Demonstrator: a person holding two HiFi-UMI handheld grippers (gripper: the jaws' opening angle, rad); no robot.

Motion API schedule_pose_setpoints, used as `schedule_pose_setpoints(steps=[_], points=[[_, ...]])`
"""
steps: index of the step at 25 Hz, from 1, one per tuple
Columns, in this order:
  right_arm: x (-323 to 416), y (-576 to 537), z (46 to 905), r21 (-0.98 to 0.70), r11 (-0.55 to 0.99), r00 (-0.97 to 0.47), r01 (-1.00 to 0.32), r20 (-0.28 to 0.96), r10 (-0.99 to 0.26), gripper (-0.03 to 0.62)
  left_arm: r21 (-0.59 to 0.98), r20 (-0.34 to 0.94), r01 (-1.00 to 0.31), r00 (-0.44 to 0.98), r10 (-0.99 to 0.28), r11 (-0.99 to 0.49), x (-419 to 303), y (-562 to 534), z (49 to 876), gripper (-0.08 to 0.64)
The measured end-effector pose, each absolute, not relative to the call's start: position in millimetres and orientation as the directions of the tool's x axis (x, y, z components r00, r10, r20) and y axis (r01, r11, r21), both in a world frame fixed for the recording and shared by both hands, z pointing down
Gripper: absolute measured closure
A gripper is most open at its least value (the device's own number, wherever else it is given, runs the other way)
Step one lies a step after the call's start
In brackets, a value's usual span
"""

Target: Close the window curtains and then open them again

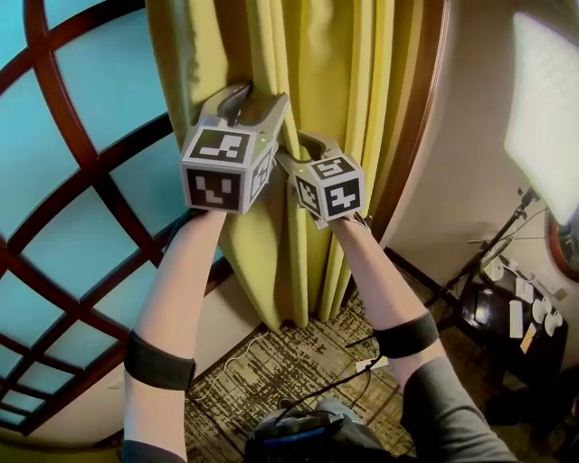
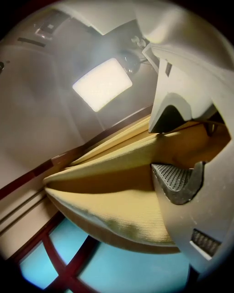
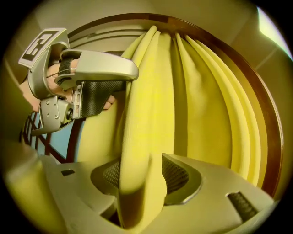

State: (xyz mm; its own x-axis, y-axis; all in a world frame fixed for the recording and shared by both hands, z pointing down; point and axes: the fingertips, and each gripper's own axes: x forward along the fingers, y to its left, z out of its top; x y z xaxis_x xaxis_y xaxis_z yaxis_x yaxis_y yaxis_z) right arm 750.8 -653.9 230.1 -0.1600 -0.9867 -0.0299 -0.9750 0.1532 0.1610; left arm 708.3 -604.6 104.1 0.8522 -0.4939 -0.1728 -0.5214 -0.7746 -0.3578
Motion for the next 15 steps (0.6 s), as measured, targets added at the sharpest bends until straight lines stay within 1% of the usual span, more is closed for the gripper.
schedule_pose_setpoints(steps=[3,7,12,14,15], points=[[731.6,-645.8,230.3,0.176,0.181,-0.190,-0.968,-0.037,-0.981,0.360,-0.367,-0.154,-0.556,0.827,-0.540,-0.746,684.3,-600.5,117.7,0.362],[705.0,-624.7,238.4,0.127,0.248,-0.258,-0.960,-0.064,-0.964,0.360,-0.349,-0.126,-0.630,0.765,-0.631,-0.694,640.9,-590.9,147.1,0.364],[679.3,-570.2,259.3,0.083,0.340,-0.347,-0.937,-0.082,-0.934,0.363,-0.314,-0.066,-0.706,0.683,-0.727,-0.635,591.1,-547.8,193.0,0.364],[664.1,-545.6,272.7,0.070,0.386,-0.390,-0.920,-0.073,-0.918,0.396,-0.300,-0.047,-0.742,0.639,-0.768,-0.599,563.0,-527.7,212.8,0.365],[657.5,-533.3,279.3,0.062,0.408,-0.411,-0.911,-0.067,-0.909,0.396,-0.291,-0.038,-0.758,0.619,-0.784,-0.584,549.9,-516.2,222.2,0.365]])
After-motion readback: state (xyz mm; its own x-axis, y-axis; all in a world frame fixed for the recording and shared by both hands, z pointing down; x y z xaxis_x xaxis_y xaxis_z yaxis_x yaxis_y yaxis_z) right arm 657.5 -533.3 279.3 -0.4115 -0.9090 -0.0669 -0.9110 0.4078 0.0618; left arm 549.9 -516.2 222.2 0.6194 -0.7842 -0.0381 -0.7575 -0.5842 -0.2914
